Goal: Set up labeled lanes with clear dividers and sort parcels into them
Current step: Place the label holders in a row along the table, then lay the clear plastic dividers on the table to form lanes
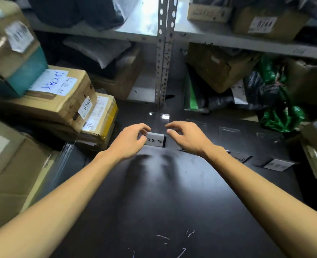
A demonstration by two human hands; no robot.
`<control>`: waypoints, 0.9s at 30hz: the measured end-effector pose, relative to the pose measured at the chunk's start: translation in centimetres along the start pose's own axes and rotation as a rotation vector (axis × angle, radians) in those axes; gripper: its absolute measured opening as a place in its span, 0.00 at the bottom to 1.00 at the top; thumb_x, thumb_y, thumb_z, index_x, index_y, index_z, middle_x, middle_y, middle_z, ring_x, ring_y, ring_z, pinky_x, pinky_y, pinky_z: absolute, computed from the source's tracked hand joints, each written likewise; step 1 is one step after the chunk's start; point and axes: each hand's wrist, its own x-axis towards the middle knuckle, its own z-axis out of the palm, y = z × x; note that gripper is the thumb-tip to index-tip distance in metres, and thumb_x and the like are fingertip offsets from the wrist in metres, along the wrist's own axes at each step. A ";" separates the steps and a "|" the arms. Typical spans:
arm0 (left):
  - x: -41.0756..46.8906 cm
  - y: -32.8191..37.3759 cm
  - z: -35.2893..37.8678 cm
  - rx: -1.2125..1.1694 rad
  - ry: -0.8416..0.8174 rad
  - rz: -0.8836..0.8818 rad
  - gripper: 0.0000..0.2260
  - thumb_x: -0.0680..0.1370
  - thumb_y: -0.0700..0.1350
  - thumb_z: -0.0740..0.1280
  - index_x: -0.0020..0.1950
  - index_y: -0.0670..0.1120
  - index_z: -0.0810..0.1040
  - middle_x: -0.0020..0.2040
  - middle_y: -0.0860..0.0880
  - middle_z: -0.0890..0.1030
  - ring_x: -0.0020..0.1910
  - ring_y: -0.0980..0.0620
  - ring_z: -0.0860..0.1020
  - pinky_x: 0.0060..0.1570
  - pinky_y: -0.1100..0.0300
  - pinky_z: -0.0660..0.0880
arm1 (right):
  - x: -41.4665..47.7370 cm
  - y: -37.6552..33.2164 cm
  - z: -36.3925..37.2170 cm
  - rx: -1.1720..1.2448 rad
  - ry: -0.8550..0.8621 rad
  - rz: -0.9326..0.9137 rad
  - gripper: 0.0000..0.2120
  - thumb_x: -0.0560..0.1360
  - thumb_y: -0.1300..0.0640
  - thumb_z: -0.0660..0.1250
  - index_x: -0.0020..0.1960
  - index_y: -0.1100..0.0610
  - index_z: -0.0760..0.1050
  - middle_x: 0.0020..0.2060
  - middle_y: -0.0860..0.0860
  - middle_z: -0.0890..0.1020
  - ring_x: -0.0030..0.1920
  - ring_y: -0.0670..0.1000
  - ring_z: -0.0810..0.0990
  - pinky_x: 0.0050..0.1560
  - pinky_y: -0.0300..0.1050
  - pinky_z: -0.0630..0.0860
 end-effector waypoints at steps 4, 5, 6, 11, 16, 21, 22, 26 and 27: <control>-3.8 2.2 -3.4 -0.156 0.094 -0.045 0.13 0.78 0.39 0.62 0.58 0.52 0.79 0.50 0.56 0.82 0.49 0.56 0.80 0.50 0.61 0.75 | -2.1 -5.5 -1.1 0.162 0.003 -0.085 0.14 0.79 0.56 0.62 0.62 0.49 0.81 0.57 0.46 0.84 0.53 0.45 0.81 0.52 0.38 0.74; -5.2 2.7 -4.4 -0.194 0.119 -0.041 0.13 0.78 0.38 0.62 0.58 0.52 0.79 0.50 0.56 0.82 0.49 0.57 0.80 0.51 0.60 0.75 | -3.0 -7.0 -1.4 0.197 0.006 -0.123 0.13 0.80 0.55 0.62 0.61 0.49 0.81 0.56 0.45 0.84 0.52 0.44 0.81 0.51 0.36 0.75; -6.7 3.2 -5.3 -0.235 0.134 -0.033 0.13 0.78 0.37 0.62 0.57 0.52 0.79 0.50 0.55 0.83 0.48 0.57 0.81 0.51 0.60 0.76 | -3.8 -8.3 -1.6 0.229 0.004 -0.159 0.12 0.81 0.54 0.62 0.61 0.49 0.81 0.55 0.45 0.84 0.52 0.44 0.82 0.49 0.34 0.76; -16.0 5.9 -11.0 -0.297 0.271 -0.058 0.12 0.78 0.32 0.61 0.56 0.44 0.80 0.49 0.45 0.84 0.45 0.51 0.81 0.51 0.58 0.76 | -9.1 -16.4 -3.5 0.324 0.035 -0.337 0.12 0.82 0.54 0.63 0.59 0.54 0.83 0.50 0.46 0.85 0.52 0.46 0.81 0.56 0.41 0.75; -25.5 8.3 -15.6 -0.317 0.433 -0.081 0.12 0.80 0.32 0.60 0.54 0.44 0.80 0.45 0.48 0.83 0.39 0.61 0.80 0.42 0.69 0.74 | -13.7 -24.1 -4.1 0.320 -0.022 -0.489 0.12 0.83 0.53 0.61 0.56 0.57 0.82 0.50 0.51 0.85 0.52 0.51 0.82 0.58 0.46 0.76; -33.0 8.8 -20.2 -0.395 0.589 -0.089 0.11 0.80 0.31 0.59 0.56 0.39 0.79 0.44 0.44 0.82 0.40 0.48 0.79 0.42 0.57 0.76 | -16.8 -31.0 -3.1 0.250 -0.036 -0.667 0.12 0.82 0.53 0.62 0.54 0.57 0.82 0.45 0.48 0.84 0.47 0.48 0.79 0.50 0.37 0.73; -34.1 8.5 -21.1 -0.404 0.622 -0.089 0.11 0.80 0.31 0.59 0.55 0.40 0.79 0.44 0.44 0.82 0.40 0.48 0.79 0.42 0.58 0.77 | -17.1 -32.4 -2.8 0.241 -0.038 -0.691 0.12 0.82 0.53 0.62 0.54 0.58 0.82 0.47 0.49 0.85 0.49 0.49 0.80 0.53 0.42 0.74; -36.9 6.6 -24.5 -0.425 0.791 -0.075 0.12 0.80 0.31 0.59 0.51 0.42 0.80 0.44 0.45 0.83 0.43 0.52 0.80 0.47 0.60 0.78 | -16.6 -36.8 -1.2 0.202 -0.032 -0.710 0.11 0.82 0.50 0.63 0.56 0.53 0.82 0.47 0.44 0.83 0.48 0.45 0.80 0.50 0.44 0.73; -37.2 5.7 -25.5 -0.405 0.821 -0.067 0.12 0.79 0.31 0.60 0.51 0.43 0.80 0.44 0.46 0.83 0.44 0.55 0.81 0.48 0.64 0.77 | -16.0 -37.8 -0.7 0.199 -0.034 -0.696 0.11 0.82 0.50 0.63 0.57 0.52 0.81 0.48 0.44 0.83 0.49 0.45 0.80 0.50 0.44 0.74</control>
